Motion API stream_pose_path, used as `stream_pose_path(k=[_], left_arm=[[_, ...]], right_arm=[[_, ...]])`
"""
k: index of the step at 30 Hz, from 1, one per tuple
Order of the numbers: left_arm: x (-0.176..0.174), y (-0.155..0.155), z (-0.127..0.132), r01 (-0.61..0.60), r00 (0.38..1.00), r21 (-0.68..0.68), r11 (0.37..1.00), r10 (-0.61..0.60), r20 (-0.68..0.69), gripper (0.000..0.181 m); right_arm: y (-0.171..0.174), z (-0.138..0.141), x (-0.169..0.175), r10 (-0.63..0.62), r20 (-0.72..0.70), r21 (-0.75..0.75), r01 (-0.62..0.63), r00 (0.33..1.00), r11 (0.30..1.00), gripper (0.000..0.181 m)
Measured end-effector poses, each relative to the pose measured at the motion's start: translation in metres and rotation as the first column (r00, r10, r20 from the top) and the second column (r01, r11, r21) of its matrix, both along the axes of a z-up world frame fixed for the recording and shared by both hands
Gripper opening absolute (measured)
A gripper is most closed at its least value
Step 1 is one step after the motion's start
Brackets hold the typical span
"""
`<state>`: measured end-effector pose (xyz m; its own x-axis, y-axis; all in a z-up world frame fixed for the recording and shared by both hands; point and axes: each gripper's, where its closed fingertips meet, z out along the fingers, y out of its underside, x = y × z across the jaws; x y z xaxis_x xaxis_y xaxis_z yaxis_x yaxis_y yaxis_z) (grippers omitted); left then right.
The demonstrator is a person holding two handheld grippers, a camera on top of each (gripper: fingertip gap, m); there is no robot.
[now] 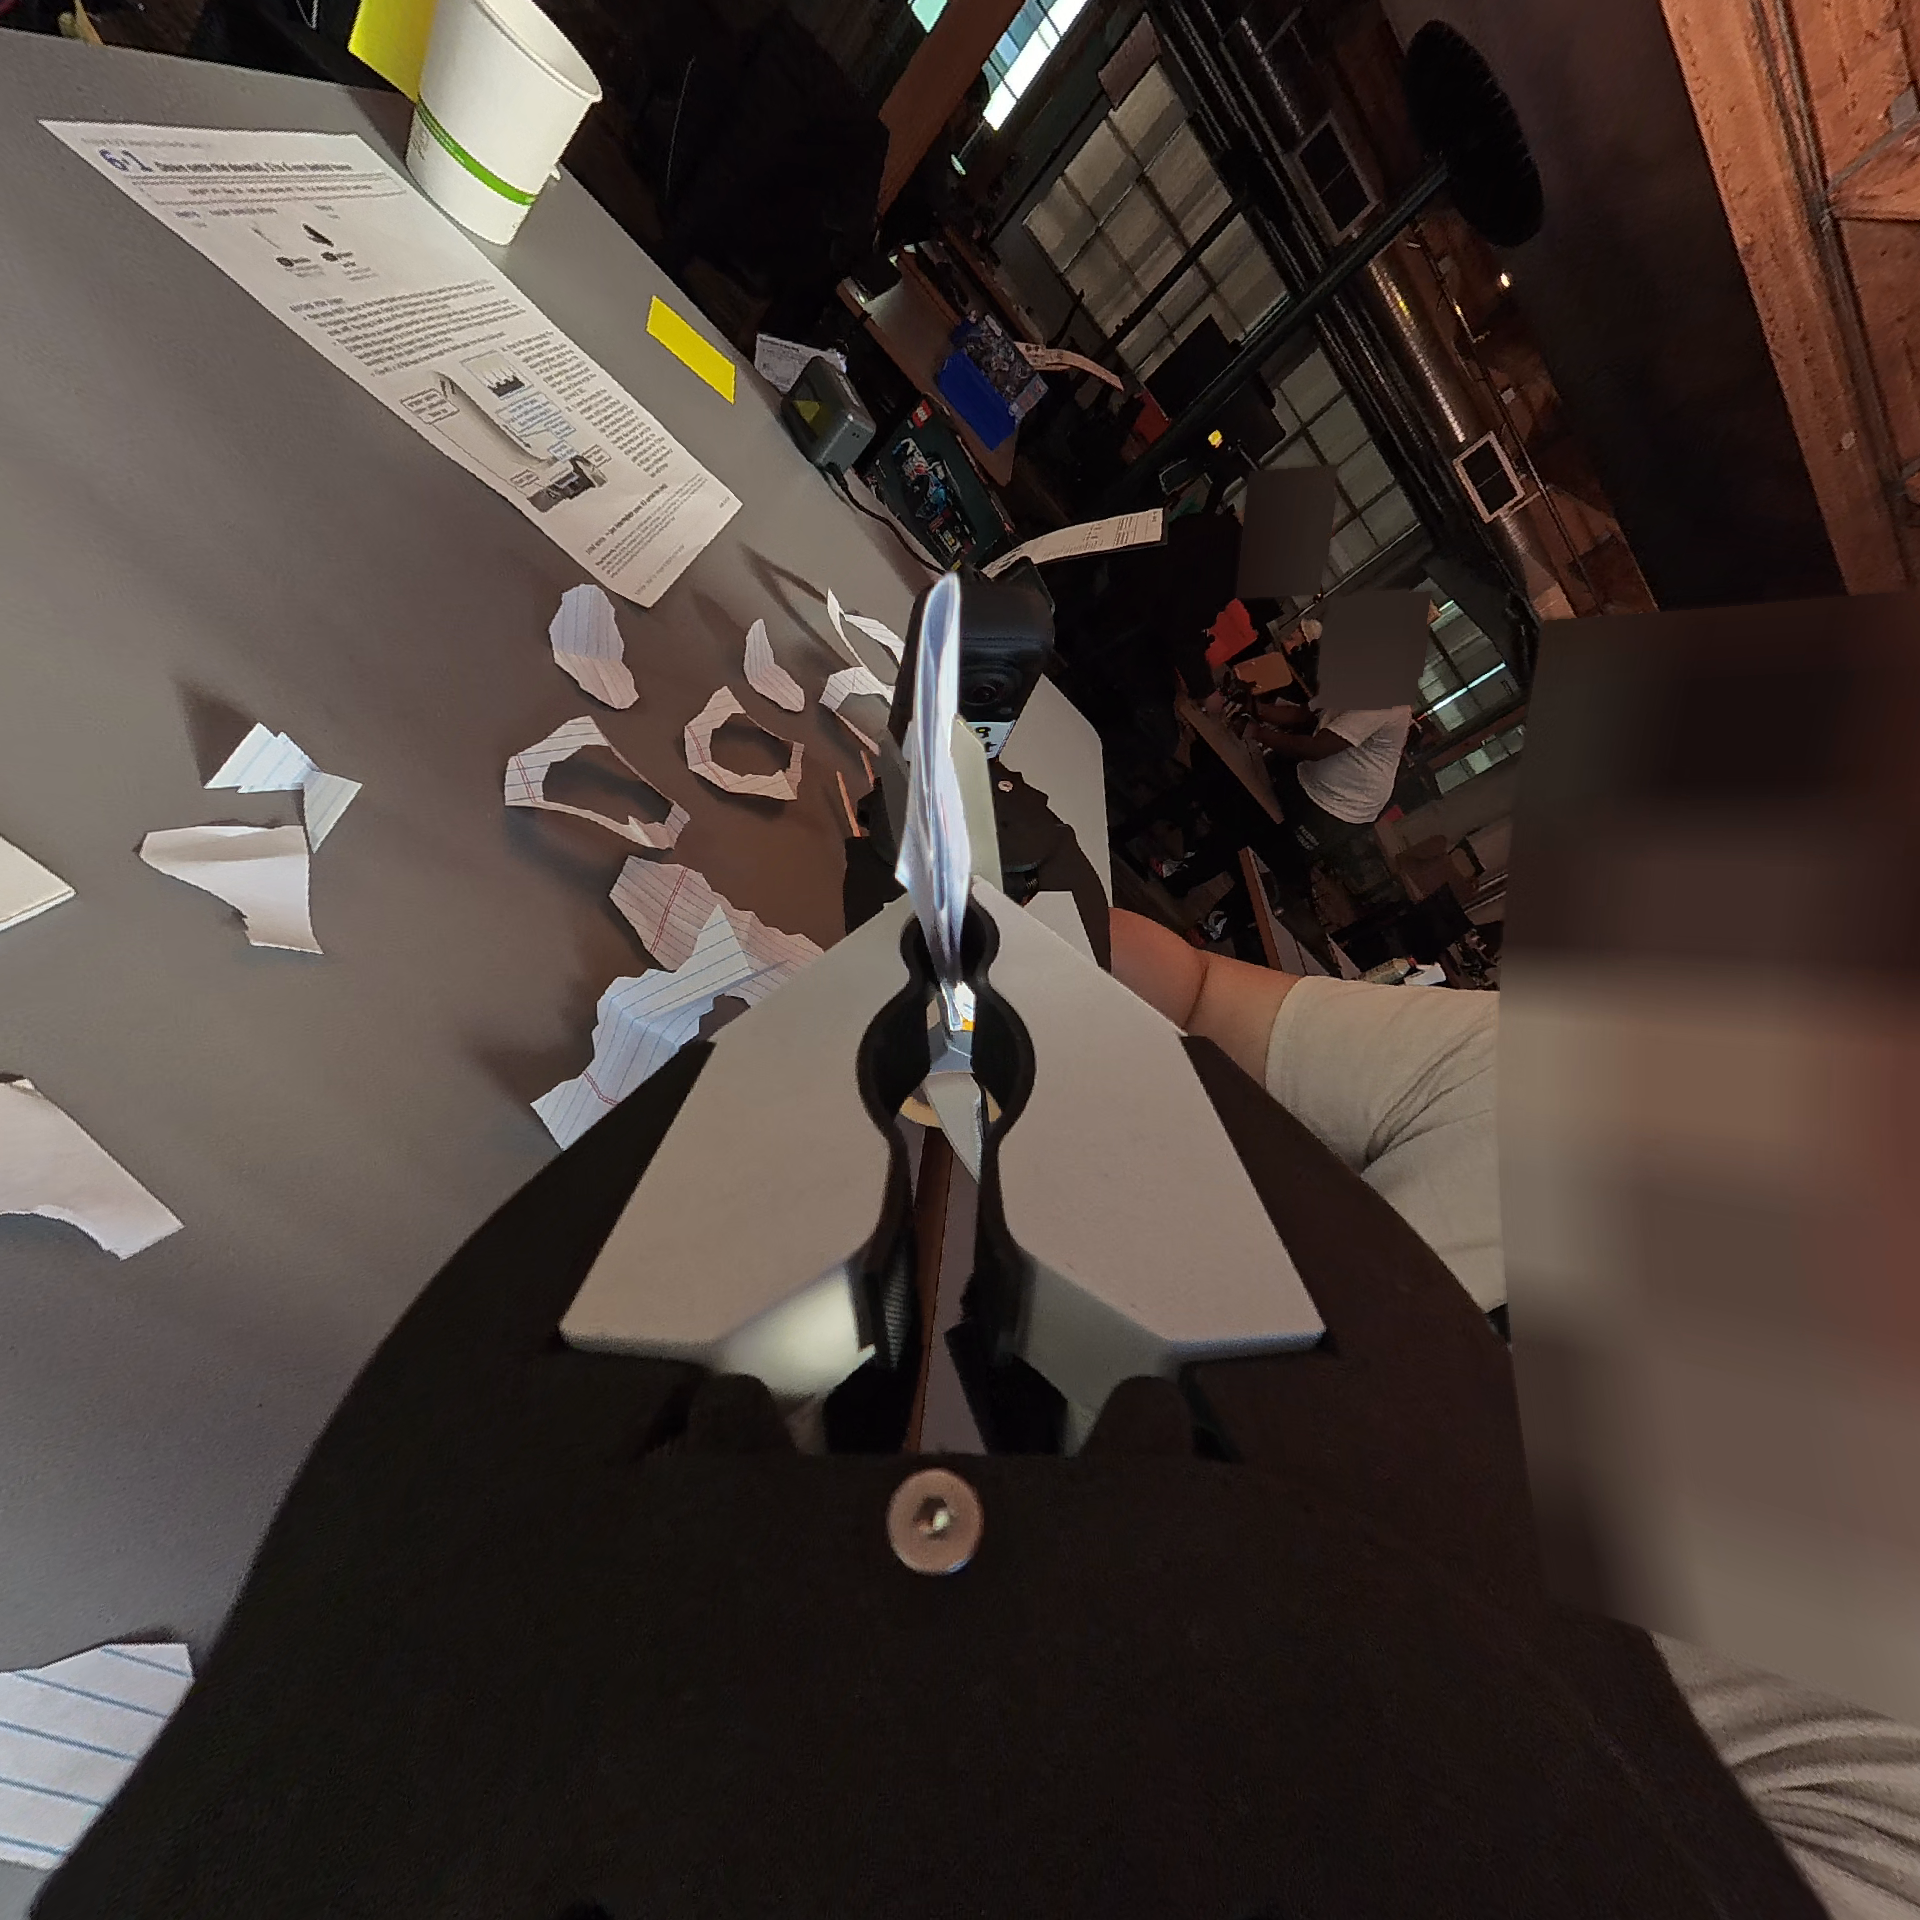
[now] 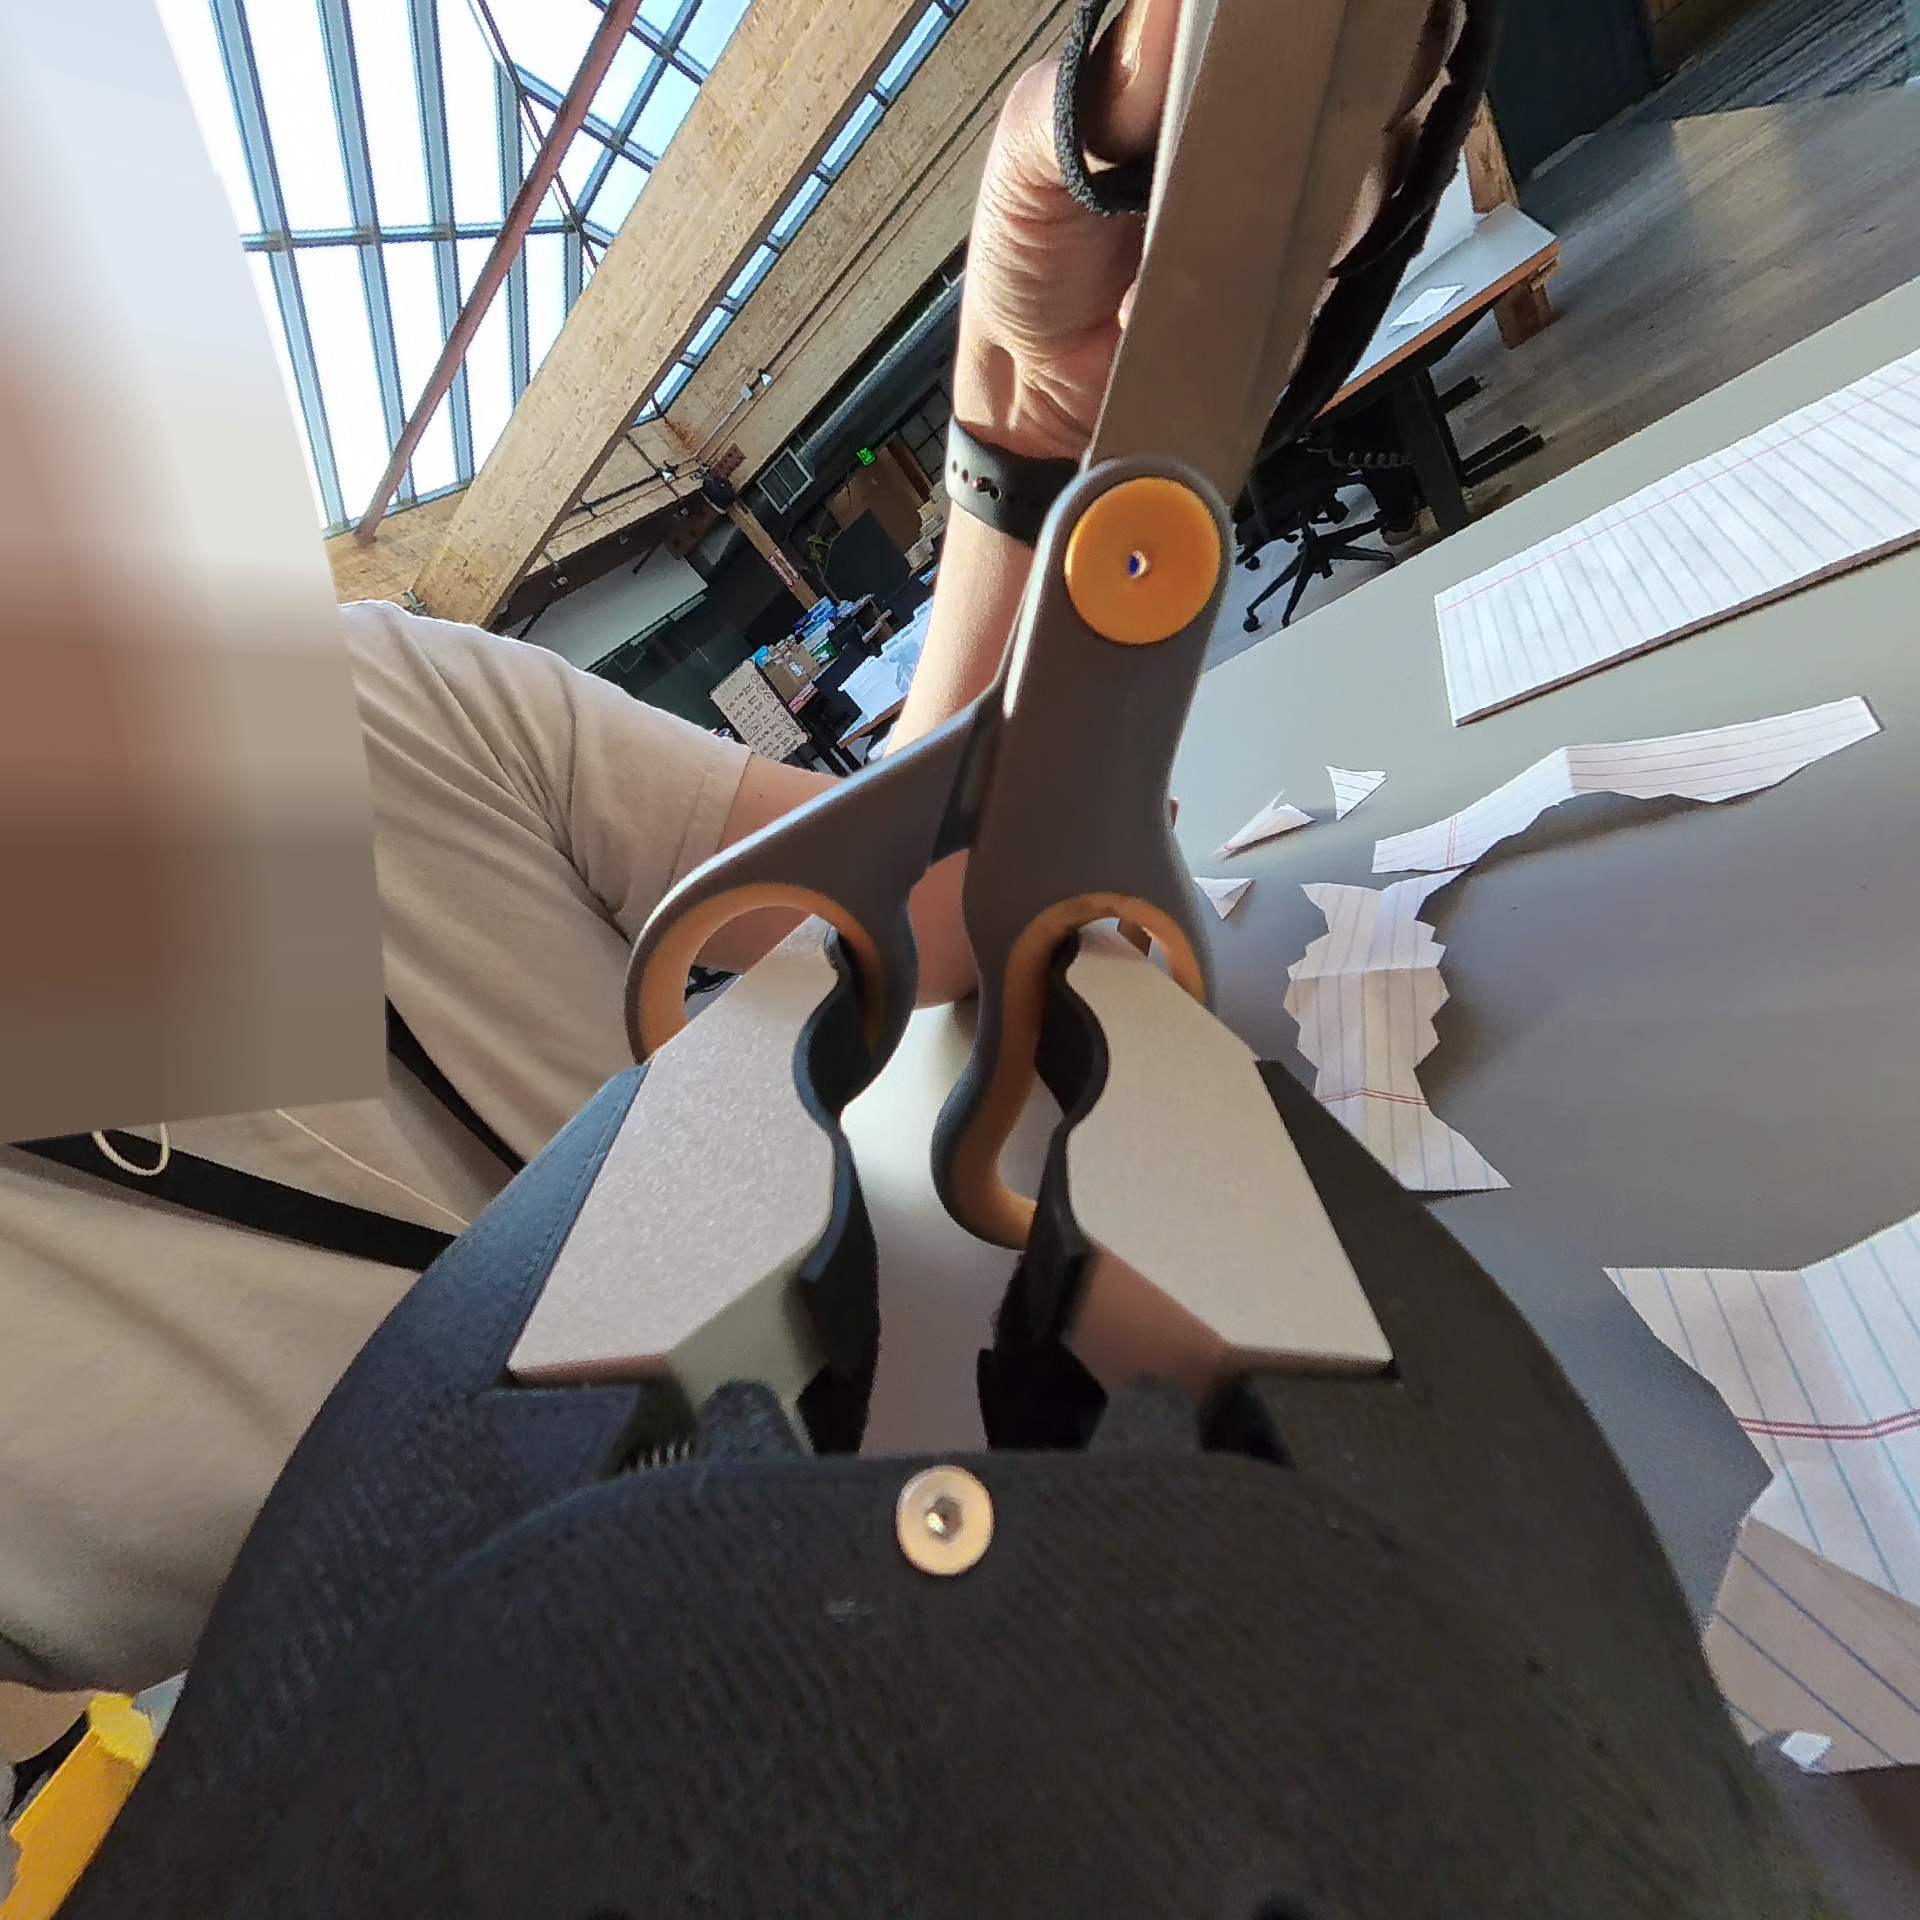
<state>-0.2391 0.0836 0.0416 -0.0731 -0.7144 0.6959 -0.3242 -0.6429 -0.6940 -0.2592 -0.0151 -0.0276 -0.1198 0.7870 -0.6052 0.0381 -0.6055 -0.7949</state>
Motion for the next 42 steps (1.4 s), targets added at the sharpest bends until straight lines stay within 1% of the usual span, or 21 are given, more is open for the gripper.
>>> stream_pose_path(k=[3,7,9,10,12,14,16,17,23,26,28,31,36,38,42], left_arm=[[0.002,0.001,0.004,-0.008,1.000,0.000,1.000,0.008,0.023,0.000],[0.009,0.003,0.016,-0.014,0.994,-0.038,0.999,0.018,0.111,0.000],[0.014,0.006,0.020,-0.036,0.990,-0.040,0.999,0.041,0.133,0.012],[0.016,0.006,0.021,-0.042,0.988,-0.034,0.999,0.046,0.144,0.012],[0.024,0.007,0.030,-0.065,0.977,-0.025,0.998,0.068,0.202,0.011],[0.032,0.009,0.035,-0.096,0.965,-0.017,0.995,0.097,0.242,0.010],[0.039,0.006,0.037,-0.100,0.960,-0.002,0.995,0.097,0.263,0.001],[0.041,0.006,0.038,-0.106,0.958,-0.002,0.994,0.102,0.269,0.000],[0.040,0.009,0.033,-0.139,0.965,0.011,0.990,0.133,0.224,0.000],[0.039,0.010,0.034,-0.139,0.963,-0.010,0.990,0.137,0.230,0.000],[0.039,0.012,0.032,-0.144,0.964,-0.014,0.989,0.144,0.224,0.000],[0.037,0.014,0.034,-0.145,0.960,-0.033,0.989,0.148,0.236,0.000],[0.036,0.016,0.035,-0.173,0.957,-0.018,0.985,0.172,0.234,0.000],[0.036,0.016,0.035,-0.175,0.956,-0.022,0.984,0.176,0.233,0.000],[0.037,0.013,0.036,-0.147,0.959,-0.047,0.988,0.154,0.238,0.000]], right_arm=[[0.002,0.002,0.000,-0.013,-0.013,0.007,0.013,1.000,1.000,0.028],[0.005,0.011,0.003,-0.044,-0.038,0.051,0.046,0.998,0.998,0.028],[0.010,0.019,0.007,-0.081,-0.063,0.068,0.085,0.995,0.994,0.028],[0.012,0.022,0.009,-0.101,-0.072,0.078,0.106,0.992,0.991,0.028],[0.016,0.025,0.012,-0.132,-0.082,0.098,0.140,0.988,0.985,0.028],[0.017,0.027,0.014,-0.137,-0.092,0.097,0.146,0.986,0.985,0.028],[0.019,0.029,0.015,-0.152,-0.107,0.103,0.162,0.983,0.981,0.028],[0.019,0.029,0.015,-0.154,-0.115,0.102,0.166,0.981,0.981,0.029],[0.017,0.031,0.016,-0.112,-0.148,0.034,0.118,0.983,0.992,0.030],[0.015,0.033,0.014,-0.106,-0.143,0.046,0.113,0.984,0.993,0.042],[0.011,0.035,0.013,-0.081,-0.138,0.041,0.087,0.987,0.995,0.044],[0.009,0.040,0.013,-0.075,-0.157,0.042,0.083,0.985,0.996,0.045],[0.005,0.049,0.016,-0.044,-0.220,0.018,0.049,0.975,0.999,0.046],[0.004,0.049,0.016,-0.039,-0.222,0.014,0.044,0.974,0.999,0.046],[-0.002,0.053,0.017,0.004,-0.246,0.005,-0.002,0.969,1.000,0.046]])
